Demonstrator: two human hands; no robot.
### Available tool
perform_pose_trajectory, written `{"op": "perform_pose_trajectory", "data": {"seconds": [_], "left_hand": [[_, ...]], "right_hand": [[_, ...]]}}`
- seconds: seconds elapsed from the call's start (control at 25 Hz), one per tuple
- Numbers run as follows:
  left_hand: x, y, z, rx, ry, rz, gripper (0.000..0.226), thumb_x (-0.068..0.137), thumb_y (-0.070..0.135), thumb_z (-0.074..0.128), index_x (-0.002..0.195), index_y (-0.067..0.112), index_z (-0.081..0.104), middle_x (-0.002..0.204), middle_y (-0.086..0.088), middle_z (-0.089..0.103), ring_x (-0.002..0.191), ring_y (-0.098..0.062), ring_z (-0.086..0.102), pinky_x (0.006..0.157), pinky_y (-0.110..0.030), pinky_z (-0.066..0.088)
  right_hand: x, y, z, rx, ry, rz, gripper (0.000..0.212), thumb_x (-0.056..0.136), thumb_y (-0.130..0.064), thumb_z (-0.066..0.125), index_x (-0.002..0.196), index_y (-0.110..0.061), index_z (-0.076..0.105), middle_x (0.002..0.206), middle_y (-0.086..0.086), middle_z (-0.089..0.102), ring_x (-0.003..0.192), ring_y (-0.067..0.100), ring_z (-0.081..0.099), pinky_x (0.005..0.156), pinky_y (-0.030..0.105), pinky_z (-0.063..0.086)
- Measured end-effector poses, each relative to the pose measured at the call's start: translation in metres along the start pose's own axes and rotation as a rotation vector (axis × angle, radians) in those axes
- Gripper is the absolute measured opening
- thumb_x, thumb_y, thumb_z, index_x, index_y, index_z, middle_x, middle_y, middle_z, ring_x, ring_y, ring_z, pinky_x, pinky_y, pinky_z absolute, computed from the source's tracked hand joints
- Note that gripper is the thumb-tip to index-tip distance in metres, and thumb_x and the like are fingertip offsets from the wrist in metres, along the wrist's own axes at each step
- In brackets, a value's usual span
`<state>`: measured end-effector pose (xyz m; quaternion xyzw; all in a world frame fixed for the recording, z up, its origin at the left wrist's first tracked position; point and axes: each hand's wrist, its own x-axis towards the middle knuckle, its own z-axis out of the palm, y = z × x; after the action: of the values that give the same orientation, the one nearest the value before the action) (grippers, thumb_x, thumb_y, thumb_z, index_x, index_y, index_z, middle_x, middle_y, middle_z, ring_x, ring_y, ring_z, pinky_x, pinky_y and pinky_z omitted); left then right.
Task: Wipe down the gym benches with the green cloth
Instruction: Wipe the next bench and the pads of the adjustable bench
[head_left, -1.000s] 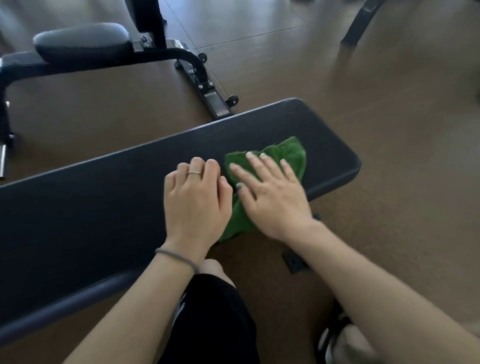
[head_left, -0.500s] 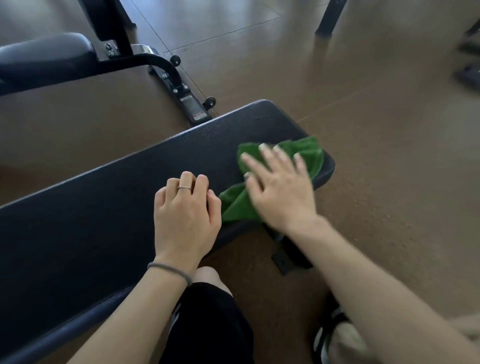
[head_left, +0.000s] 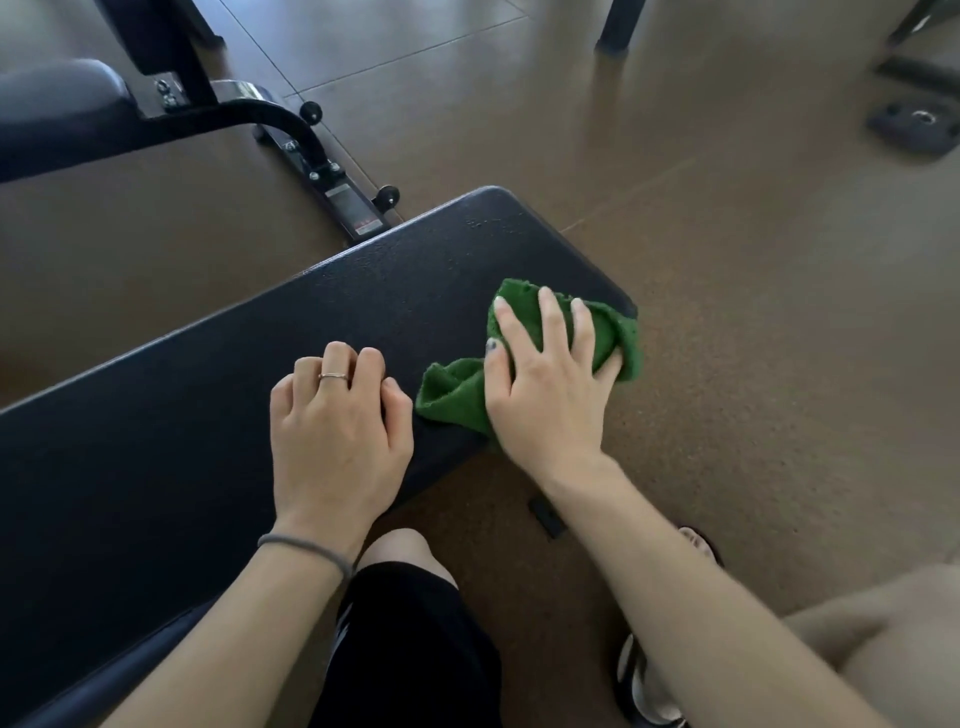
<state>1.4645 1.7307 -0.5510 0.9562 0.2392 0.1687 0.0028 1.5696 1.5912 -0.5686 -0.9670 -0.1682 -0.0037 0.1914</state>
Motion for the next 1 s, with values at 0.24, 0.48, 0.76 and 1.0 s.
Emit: {"op": "perform_pose_trajectory", "data": {"seconds": [0.24, 0.48, 0.76, 1.0], "left_hand": [[-0.003, 0.0, -0.001, -0.059, -0.011, -0.029, 0.033, 0.101, 0.032, 0.032, 0.104, 0.013, 0.059, 0.107, -0.01, 0.058, 0.096, -0.03, 0.054, 0.086, -0.048, 0.045], [-0.004, -0.001, -0.001, -0.045, -0.012, -0.034, 0.032, 0.101, 0.032, 0.031, 0.102, 0.014, 0.058, 0.107, -0.007, 0.056, 0.097, -0.029, 0.052, 0.087, -0.047, 0.044], [-0.003, 0.0, 0.0, -0.036, -0.028, -0.032, 0.032, 0.1, 0.032, 0.032, 0.104, 0.015, 0.059, 0.107, -0.007, 0.057, 0.096, -0.028, 0.053, 0.089, -0.047, 0.046], [-0.002, 0.001, 0.002, 0.006, -0.009, -0.042, 0.028, 0.1, 0.028, 0.036, 0.103, 0.013, 0.059, 0.105, -0.007, 0.057, 0.095, -0.029, 0.053, 0.088, -0.048, 0.045]], "right_hand": [[0.084, 0.022, -0.02, -0.073, -0.066, 0.146, 0.057, 0.105, -0.053, 0.02, 0.161, -0.043, 0.024, 0.171, 0.001, 0.017, 0.156, 0.03, 0.013, 0.117, 0.073, 0.01], [0.004, 0.017, -0.007, 0.023, -0.055, 0.05, 0.055, 0.107, -0.051, 0.026, 0.161, -0.042, 0.025, 0.173, 0.001, 0.007, 0.159, 0.028, -0.005, 0.122, 0.068, 0.009], [0.127, 0.009, -0.015, -0.186, -0.215, -0.021, 0.06, 0.106, -0.053, 0.013, 0.164, -0.038, 0.011, 0.174, 0.004, 0.006, 0.158, 0.032, 0.01, 0.124, 0.06, 0.01], [0.147, -0.08, 0.02, -0.213, -0.28, -0.308, 0.061, 0.107, -0.048, 0.015, 0.165, -0.031, 0.01, 0.174, 0.004, 0.002, 0.16, 0.031, -0.001, 0.125, 0.06, -0.005]]}}
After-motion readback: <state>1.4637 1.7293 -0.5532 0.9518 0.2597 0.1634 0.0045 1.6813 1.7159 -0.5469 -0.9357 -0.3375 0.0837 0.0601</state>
